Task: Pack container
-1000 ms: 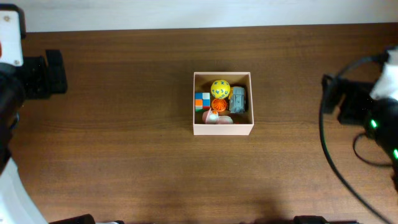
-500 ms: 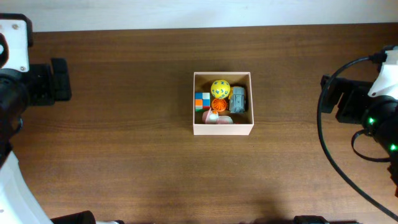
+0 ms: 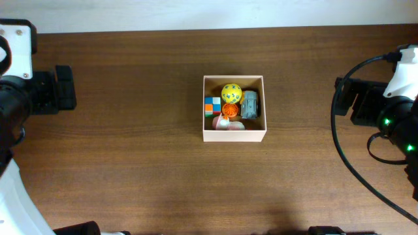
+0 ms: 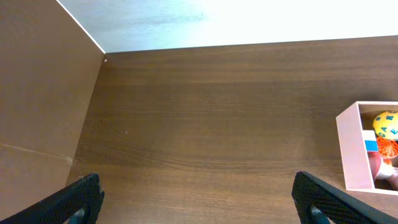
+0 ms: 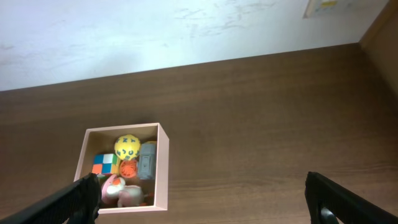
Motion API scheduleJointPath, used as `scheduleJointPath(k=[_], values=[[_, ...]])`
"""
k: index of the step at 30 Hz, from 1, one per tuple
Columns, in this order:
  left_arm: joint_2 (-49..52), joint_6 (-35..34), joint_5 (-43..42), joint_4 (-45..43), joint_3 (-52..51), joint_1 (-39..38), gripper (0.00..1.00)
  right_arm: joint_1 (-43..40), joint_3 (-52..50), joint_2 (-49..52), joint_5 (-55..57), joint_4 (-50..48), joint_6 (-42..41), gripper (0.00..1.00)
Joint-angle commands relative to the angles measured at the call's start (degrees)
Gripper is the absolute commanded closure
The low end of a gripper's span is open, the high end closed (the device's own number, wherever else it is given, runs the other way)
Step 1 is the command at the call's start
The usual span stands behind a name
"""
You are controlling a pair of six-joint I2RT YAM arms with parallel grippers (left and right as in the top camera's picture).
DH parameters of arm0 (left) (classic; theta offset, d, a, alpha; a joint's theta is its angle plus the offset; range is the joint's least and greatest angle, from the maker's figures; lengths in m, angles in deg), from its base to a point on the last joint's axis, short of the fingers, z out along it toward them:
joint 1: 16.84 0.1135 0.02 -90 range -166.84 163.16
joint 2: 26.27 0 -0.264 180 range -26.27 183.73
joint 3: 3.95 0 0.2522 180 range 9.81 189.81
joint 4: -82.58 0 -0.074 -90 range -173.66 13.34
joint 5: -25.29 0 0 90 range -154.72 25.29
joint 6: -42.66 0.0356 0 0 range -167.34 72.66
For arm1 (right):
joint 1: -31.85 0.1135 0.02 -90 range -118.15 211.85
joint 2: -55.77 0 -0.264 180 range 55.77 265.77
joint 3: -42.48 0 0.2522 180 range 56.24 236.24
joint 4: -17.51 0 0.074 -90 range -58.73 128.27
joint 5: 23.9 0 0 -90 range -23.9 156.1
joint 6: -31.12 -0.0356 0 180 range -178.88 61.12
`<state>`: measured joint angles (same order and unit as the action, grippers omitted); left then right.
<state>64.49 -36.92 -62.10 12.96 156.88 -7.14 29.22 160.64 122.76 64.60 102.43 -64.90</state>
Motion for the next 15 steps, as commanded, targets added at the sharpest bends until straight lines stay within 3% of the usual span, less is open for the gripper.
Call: scheduleJointPath(k=[1, 8, 15], values=[[0.0, -0.7, 0.2, 0.0, 0.1, 0.2, 0.01, 0.0, -0.2, -0.1, -3.7, 0.7, 0.0, 0.01], [0.0, -0.7, 0.2, 0.0, 0.1, 0.2, 0.01, 0.0, -0.2, -0.1, -5.4, 4.3, 0.0, 0.01], [0.0, -0.7, 0.2, 0.0, 0.1, 0.2, 0.01, 0.0, -0.2, -0.2, -5.4, -0.7, 5.1, 0.01]])
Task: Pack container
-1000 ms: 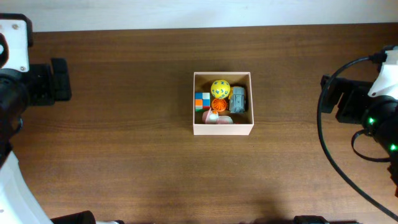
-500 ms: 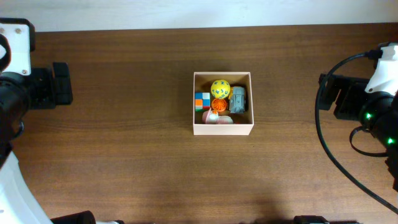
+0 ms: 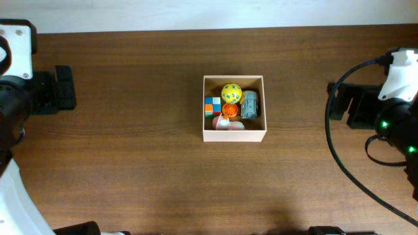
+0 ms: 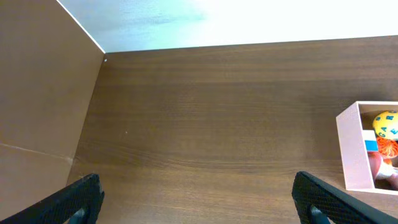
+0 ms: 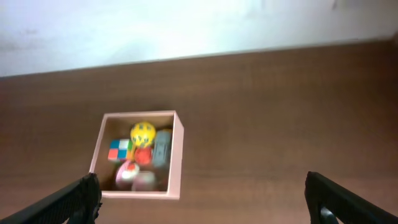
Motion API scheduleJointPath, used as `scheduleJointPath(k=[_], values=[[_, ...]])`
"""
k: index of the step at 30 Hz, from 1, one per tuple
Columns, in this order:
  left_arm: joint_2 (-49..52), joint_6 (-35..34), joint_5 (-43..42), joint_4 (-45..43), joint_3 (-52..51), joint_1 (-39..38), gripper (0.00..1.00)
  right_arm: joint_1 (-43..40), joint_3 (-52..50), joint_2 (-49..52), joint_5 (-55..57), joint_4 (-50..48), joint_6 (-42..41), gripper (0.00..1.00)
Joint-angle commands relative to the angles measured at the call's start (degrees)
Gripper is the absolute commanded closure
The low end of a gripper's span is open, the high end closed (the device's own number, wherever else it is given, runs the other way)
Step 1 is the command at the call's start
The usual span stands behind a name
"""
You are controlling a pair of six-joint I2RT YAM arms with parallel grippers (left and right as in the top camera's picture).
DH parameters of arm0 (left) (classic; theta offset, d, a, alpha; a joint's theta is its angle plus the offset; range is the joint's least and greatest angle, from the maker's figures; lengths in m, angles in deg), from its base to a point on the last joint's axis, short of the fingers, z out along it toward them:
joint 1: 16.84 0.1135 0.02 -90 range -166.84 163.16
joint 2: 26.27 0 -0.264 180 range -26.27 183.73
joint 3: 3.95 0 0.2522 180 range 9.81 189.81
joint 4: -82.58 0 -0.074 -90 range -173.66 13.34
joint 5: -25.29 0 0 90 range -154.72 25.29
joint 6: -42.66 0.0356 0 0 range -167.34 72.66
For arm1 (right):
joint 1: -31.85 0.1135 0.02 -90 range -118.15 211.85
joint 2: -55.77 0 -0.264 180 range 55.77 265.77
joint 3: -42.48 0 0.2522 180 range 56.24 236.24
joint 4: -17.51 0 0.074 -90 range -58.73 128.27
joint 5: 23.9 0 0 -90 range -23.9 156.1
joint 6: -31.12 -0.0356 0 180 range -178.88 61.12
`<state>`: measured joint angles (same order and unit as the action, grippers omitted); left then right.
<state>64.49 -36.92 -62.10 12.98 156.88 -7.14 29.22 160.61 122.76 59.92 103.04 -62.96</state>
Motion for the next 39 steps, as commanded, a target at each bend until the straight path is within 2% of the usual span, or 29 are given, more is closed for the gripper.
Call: scheduleJointPath(k=[1, 10, 14, 18, 26, 29, 33, 39], values=[[0.0, -0.7, 0.2, 0.0, 0.1, 0.2, 0.01, 0.0, -0.2, -0.4, -0.7, -2.1, 3.5, 0.01], [0.0, -0.7, 0.2, 0.0, 0.1, 0.2, 0.01, 0.0, -0.4, -2.2, -0.6, -8.1, 7.7, 0.02], [0.0, -0.7, 0.2, 0.0, 0.1, 0.2, 0.01, 0.0, -5.2, -5.2, 0.5, -13.7, 10.1, 0.01], [0.0, -0.7, 0.2, 0.0, 0.1, 0.2, 0.01, 0.0, -17.3, -11.9, 2.4, -21.7, 10.1, 0.01], [0.0, -0.7, 0.2, 0.0, 0.1, 0.2, 0.01, -0.1, -49.2, -29.8, 3.3, -39.7, 10.1, 0.01], [0.0, -0.7, 0.2, 0.0, 0.1, 0.2, 0.01, -0.1, -59.0, -36.2, 3.2, -43.7, 10.1, 0.01], [0.0, -0.7, 0.2, 0.0, 0.1, 0.2, 0.01, -0.1, -69.5, -44.5, 3.2, -47.5, 10.1, 0.01], [0.0, -0.7, 0.2, 0.0, 0.1, 0.2, 0.01, -0.1, -78.9, -53.2, 4.9, -49.4, 10.1, 0.01]])
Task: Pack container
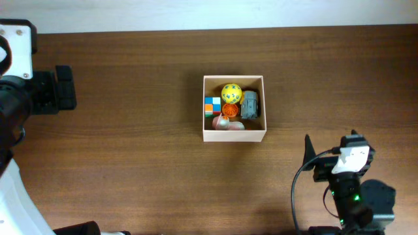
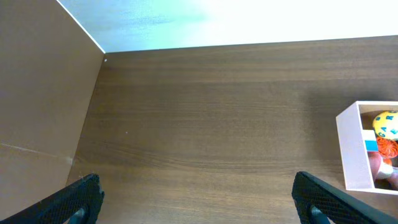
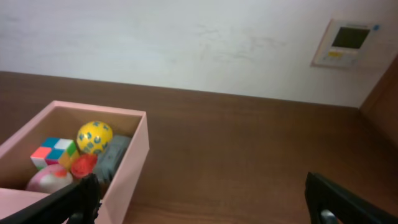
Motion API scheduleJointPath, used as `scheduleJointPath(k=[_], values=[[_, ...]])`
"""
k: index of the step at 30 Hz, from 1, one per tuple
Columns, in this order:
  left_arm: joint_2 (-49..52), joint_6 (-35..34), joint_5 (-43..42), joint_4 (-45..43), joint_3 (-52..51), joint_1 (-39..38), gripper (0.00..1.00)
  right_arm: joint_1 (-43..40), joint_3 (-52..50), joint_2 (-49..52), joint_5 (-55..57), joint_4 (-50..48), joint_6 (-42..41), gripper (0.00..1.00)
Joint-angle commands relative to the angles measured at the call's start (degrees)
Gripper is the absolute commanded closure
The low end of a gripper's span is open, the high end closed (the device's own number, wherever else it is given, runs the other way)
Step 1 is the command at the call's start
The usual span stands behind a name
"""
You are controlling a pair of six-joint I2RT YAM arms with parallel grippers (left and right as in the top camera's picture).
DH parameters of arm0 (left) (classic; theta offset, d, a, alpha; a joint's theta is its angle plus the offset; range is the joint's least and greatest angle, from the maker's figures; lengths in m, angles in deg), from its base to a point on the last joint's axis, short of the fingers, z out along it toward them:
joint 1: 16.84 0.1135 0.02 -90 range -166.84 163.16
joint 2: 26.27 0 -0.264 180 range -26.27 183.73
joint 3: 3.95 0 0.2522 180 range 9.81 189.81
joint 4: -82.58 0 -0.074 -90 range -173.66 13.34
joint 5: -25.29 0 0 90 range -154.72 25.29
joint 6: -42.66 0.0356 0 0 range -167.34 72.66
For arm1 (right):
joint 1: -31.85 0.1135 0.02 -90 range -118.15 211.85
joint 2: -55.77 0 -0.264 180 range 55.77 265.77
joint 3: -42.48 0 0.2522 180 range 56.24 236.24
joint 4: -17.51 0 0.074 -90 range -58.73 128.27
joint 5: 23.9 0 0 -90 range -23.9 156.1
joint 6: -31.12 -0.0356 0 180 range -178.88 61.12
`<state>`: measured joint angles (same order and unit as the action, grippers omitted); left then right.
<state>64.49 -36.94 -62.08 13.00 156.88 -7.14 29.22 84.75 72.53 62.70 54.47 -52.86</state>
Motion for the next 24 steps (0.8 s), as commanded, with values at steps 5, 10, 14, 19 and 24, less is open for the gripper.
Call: scheduleJointPath(k=[5, 10, 14, 19, 24], values=[[0.0, -0.7, 0.2, 0.0, 0.1, 0.2, 0.01, -0.1, -7.7, -6.4, 2.8, -1.3, -0.1, 0.01], [0.0, -0.7, 0.2, 0.0, 0.1, 0.2, 0.01, -0.1, -11.0, -8.6, 3.1, -1.2, 0.0, 0.01], [0.0, -0.7, 0.2, 0.0, 0.1, 0.2, 0.01, -0.1, -13.7, -11.2, 3.3, -1.2, 0.0, 0.01], [0.0, -0.7, 0.2, 0.0, 0.1, 0.2, 0.01, -0.1, -16.9, -16.1, 4.1, -1.2, 0.0, 0.01], [0.0, -0.7, 0.2, 0.0, 0.1, 0.2, 0.01, -0.1, -18.3, -16.6, 4.3, -1.2, 0.0, 0.01]])
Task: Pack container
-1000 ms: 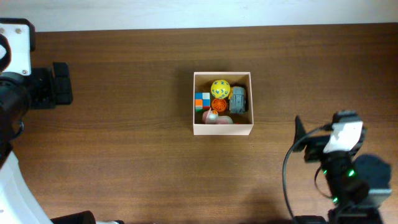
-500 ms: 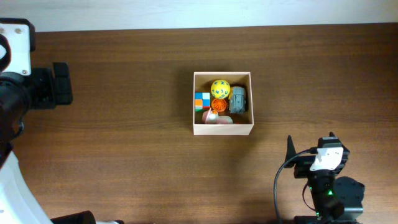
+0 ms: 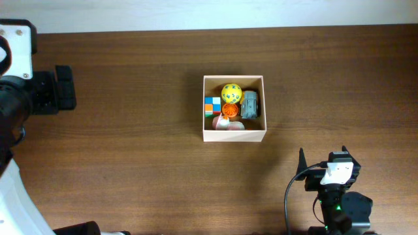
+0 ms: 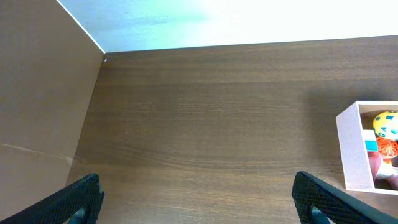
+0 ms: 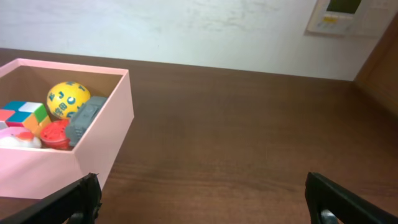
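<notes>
A pink open box [image 3: 234,134] stands at the table's middle. In it lie a yellow ball [image 3: 231,92], a colour cube [image 3: 212,105], an orange ball [image 3: 229,110], a grey toy car [image 3: 250,104] and a pink-white toy [image 3: 226,124]. My left gripper [image 4: 198,202] is open over bare wood far to the left, with the box [image 4: 350,152] at that view's right edge. My right gripper [image 5: 202,202] is open and low over the table, front right of the box [image 5: 93,134], with nothing between its fingers.
The right arm [image 3: 333,179] sits near the table's front edge, its black cable looping beside it. The left arm [image 3: 39,90] stays at the far left. A pale wall [image 5: 186,28] with a small control panel [image 5: 333,14] runs behind the table.
My right arm has shifted a little left and toward the front edge. Its camera now looks at the box from lower and closer. The left arm and the box's contents are unchanged.
My right arm was first at the table's right edge, level with the box and looking down on it, and had barely shifted a moment later. Later it stood front right of the box, low over the table. Now it is slightly lower and nearer. The left arm never moved.
</notes>
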Motion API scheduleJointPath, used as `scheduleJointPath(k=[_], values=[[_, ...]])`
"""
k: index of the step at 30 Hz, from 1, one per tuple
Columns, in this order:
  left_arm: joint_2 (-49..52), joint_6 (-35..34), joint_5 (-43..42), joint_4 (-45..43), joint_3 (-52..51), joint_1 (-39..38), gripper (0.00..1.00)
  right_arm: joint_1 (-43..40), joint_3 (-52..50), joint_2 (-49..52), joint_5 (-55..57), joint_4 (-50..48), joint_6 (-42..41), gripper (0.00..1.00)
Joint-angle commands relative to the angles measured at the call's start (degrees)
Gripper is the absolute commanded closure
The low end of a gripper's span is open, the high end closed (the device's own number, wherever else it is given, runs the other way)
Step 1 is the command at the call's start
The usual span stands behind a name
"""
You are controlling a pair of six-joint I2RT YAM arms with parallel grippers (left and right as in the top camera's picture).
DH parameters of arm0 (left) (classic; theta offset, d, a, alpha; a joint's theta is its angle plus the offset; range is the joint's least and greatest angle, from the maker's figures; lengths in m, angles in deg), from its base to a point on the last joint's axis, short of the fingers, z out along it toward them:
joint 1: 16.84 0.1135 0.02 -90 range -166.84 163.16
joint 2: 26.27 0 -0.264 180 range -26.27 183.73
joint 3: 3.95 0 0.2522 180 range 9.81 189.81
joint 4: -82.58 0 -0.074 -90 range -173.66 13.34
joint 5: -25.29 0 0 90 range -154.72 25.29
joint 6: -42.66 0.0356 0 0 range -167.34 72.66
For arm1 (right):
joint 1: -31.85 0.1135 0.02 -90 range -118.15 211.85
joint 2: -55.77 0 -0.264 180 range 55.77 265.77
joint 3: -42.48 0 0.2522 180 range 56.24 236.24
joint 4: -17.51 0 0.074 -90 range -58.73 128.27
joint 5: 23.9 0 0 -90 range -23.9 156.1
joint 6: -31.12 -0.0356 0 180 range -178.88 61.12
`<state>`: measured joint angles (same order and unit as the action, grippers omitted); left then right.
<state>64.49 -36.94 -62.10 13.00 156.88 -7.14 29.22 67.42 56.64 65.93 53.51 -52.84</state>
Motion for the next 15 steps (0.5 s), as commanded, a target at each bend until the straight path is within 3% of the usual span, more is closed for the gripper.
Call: scheduleJointPath(k=[1, 15], values=[[0.0, -0.7, 0.2, 0.0, 0.1, 0.2, 0.01, -0.1, -1.1, -0.7, 1.1, -0.2, -0.1, 0.01], [0.0, -0.7, 0.2, 0.0, 0.1, 0.2, 0.01, -0.1, -4.7, -0.7, 0.9, -0.6, -0.1, 0.01]])
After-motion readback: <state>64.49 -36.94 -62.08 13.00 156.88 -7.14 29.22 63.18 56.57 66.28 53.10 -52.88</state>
